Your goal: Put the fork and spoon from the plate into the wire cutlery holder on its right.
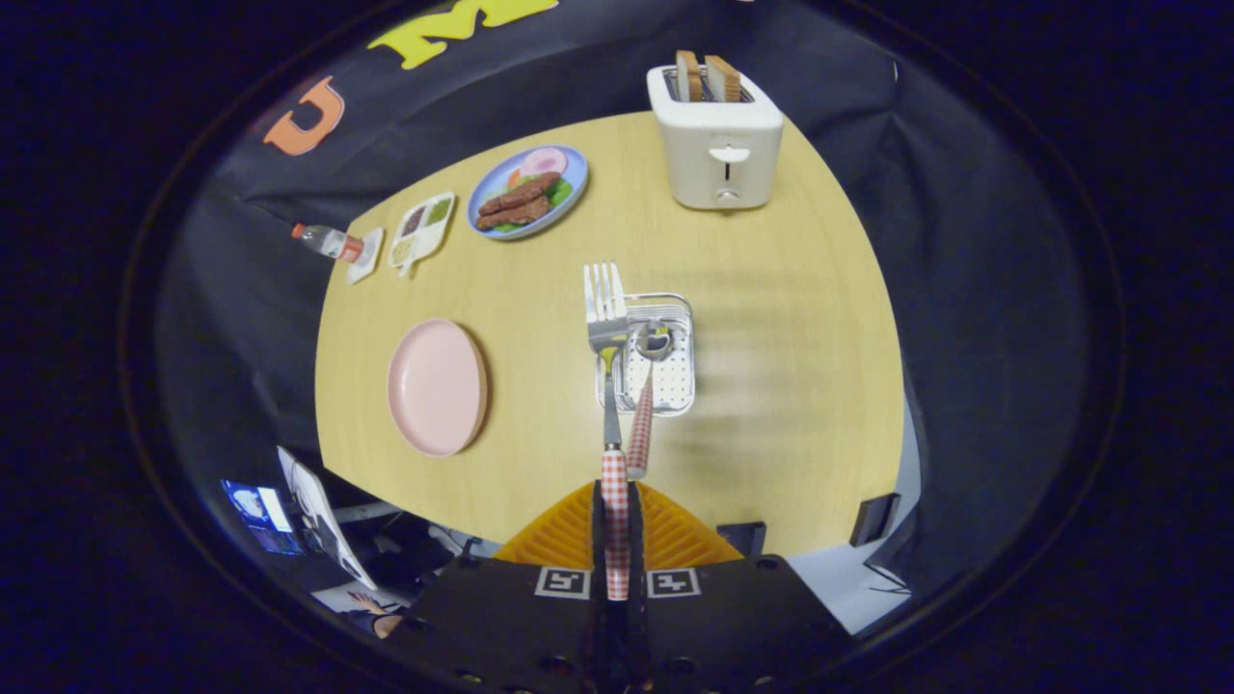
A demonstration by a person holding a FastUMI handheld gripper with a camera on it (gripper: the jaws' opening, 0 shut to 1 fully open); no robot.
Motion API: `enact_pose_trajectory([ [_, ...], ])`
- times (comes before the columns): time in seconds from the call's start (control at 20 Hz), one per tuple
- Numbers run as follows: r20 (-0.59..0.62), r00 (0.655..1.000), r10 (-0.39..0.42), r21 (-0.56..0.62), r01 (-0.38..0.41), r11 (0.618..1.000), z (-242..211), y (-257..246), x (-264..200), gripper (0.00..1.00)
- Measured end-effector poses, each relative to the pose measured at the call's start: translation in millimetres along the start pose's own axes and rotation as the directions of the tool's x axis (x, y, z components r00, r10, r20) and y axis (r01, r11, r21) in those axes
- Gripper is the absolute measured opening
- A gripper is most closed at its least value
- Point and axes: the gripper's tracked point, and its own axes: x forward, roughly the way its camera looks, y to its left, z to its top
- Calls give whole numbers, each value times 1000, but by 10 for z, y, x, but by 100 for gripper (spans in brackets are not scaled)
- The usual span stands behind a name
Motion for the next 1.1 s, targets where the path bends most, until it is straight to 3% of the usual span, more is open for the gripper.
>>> enact_pose_trajectory([
  [0.55, -249, 968, -41, -60, 27, 998, 63, -188, 115, 7],
  [1.1, -291, 955, -60, -106, 30, 994, 139, -290, 158, 11],
])
